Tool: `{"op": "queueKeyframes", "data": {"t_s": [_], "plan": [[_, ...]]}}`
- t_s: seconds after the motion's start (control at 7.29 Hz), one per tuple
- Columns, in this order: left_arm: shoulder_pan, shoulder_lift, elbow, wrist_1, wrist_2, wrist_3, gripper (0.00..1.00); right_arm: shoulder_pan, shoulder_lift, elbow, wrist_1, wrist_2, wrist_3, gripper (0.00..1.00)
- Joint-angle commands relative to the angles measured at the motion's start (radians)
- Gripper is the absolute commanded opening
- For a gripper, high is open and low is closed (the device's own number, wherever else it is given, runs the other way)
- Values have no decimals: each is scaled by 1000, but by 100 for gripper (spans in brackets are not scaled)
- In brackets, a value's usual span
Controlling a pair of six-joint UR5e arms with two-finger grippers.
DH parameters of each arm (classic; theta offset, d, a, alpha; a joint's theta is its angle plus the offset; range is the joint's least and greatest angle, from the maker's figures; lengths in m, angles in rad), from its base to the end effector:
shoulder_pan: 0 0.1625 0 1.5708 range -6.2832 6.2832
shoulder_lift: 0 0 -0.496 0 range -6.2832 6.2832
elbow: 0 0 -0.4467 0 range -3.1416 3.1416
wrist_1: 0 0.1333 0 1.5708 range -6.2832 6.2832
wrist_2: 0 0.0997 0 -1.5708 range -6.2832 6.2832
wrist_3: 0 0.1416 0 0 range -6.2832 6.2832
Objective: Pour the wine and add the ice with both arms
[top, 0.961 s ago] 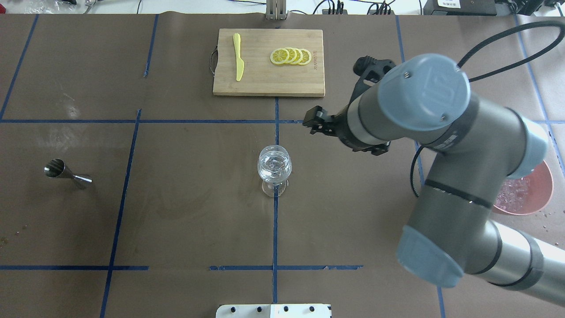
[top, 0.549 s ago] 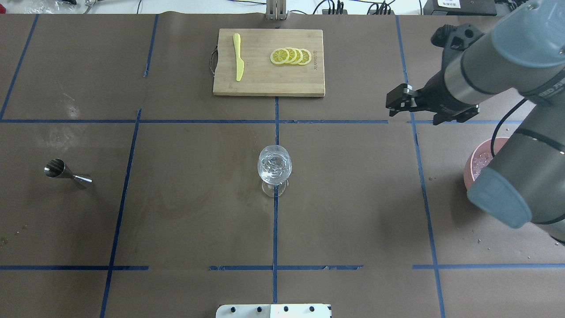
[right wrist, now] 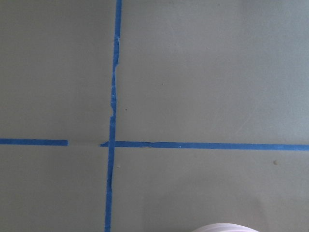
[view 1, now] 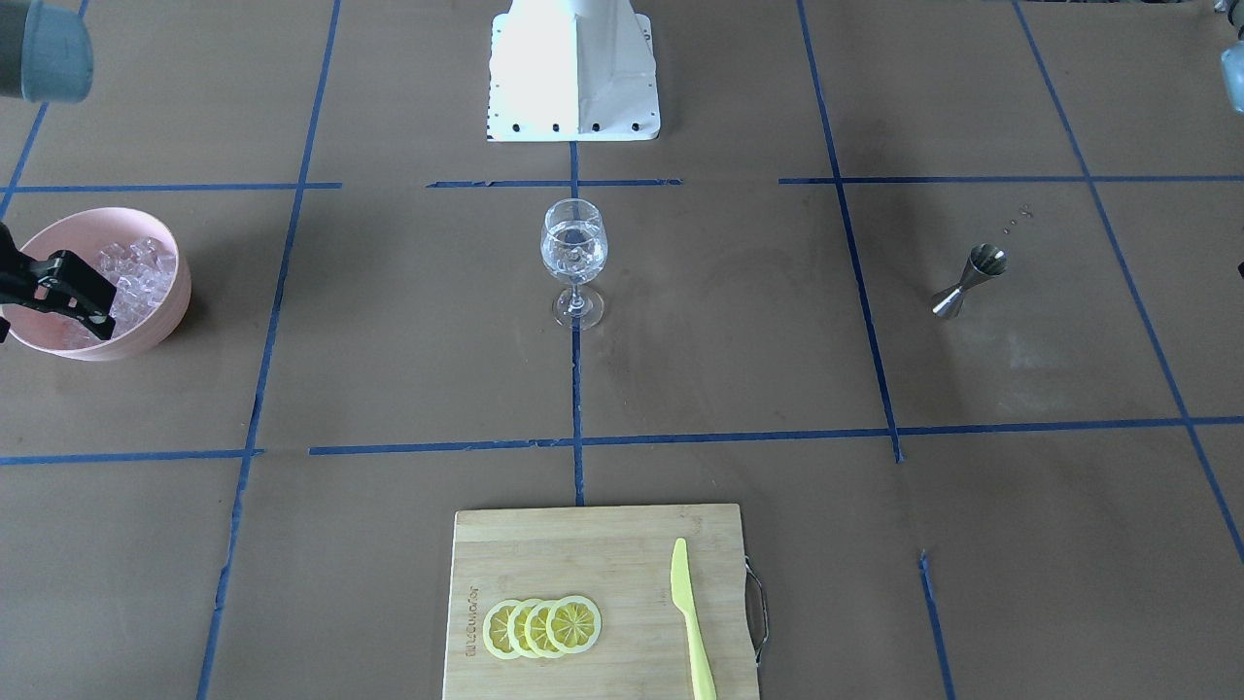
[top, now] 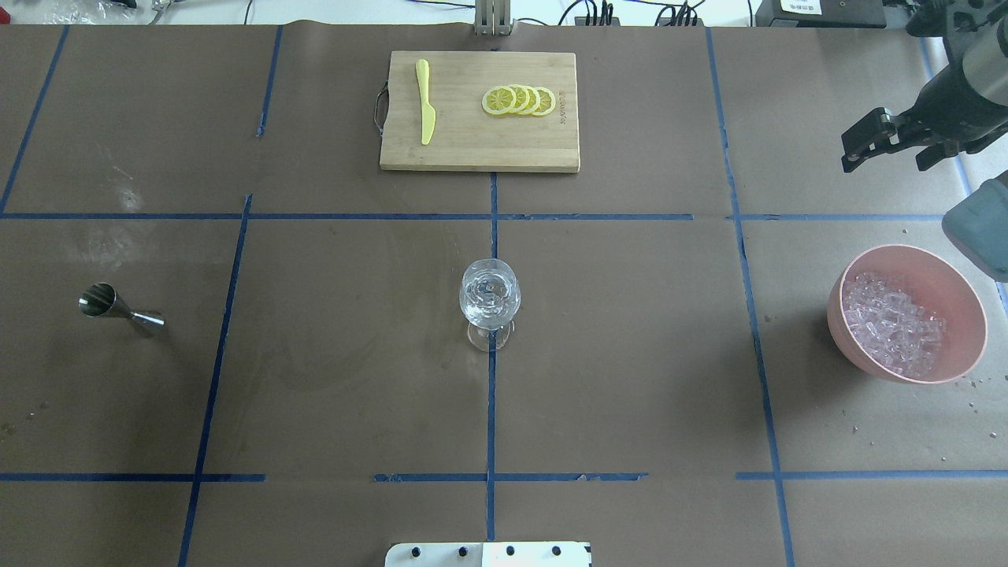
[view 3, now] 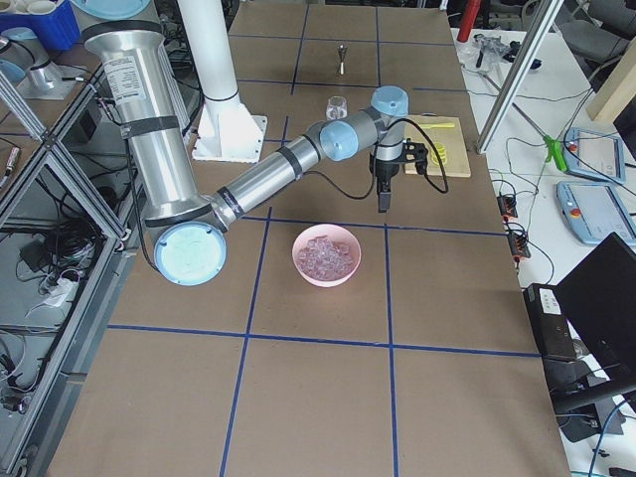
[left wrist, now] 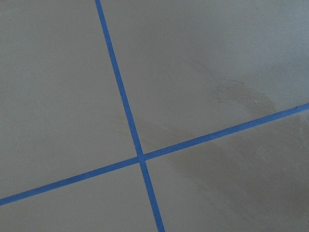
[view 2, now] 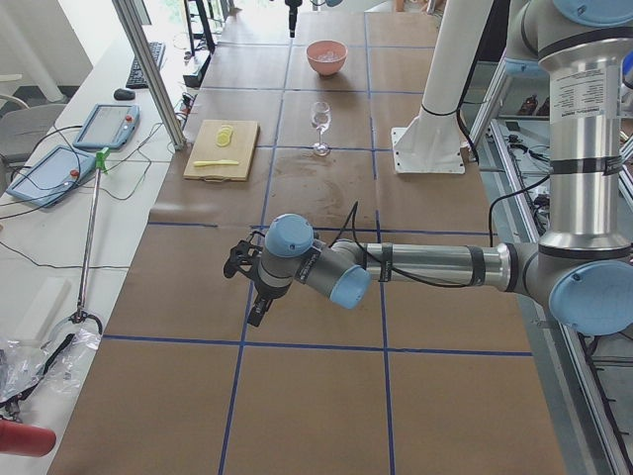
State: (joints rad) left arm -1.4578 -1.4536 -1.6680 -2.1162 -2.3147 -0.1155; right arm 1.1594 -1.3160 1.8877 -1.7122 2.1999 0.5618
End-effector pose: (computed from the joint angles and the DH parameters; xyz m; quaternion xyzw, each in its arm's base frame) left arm 0.0223 -0.5280 0.7042 0.2003 0.3763 0.0933 0.8998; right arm -0.2097 -0.6057 0.4633 0.0381 -0.3621 0.0039 0.9313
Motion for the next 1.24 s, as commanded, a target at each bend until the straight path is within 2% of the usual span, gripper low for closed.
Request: {"op": "queueKeyframes", "data": {"t_s": [0.0, 0.27, 0.69, 0.82, 0.96, 1.1], "plan": [[0, 18, -16, -21, -81, -6, 100, 52, -15, -18, 2, 50, -56, 100], [-59, 91, -134, -17, -84, -15, 100, 71, -46, -19, 0, 81, -103, 100], [-76, 56, -137, -4, -71, -53, 100, 149, -15, -143, -1, 99, -271, 100], [-38, 53, -104, 4, -65, -53, 100, 175, -15, -201, 0, 101, -346, 100], [37, 36, -85, 21, 33, -49, 100, 189, -12, -258, 2, 100, -440, 100], [39, 35, -88, 62, 61, -32, 100, 206, -17, -292, 2, 101, -489, 100]]}}
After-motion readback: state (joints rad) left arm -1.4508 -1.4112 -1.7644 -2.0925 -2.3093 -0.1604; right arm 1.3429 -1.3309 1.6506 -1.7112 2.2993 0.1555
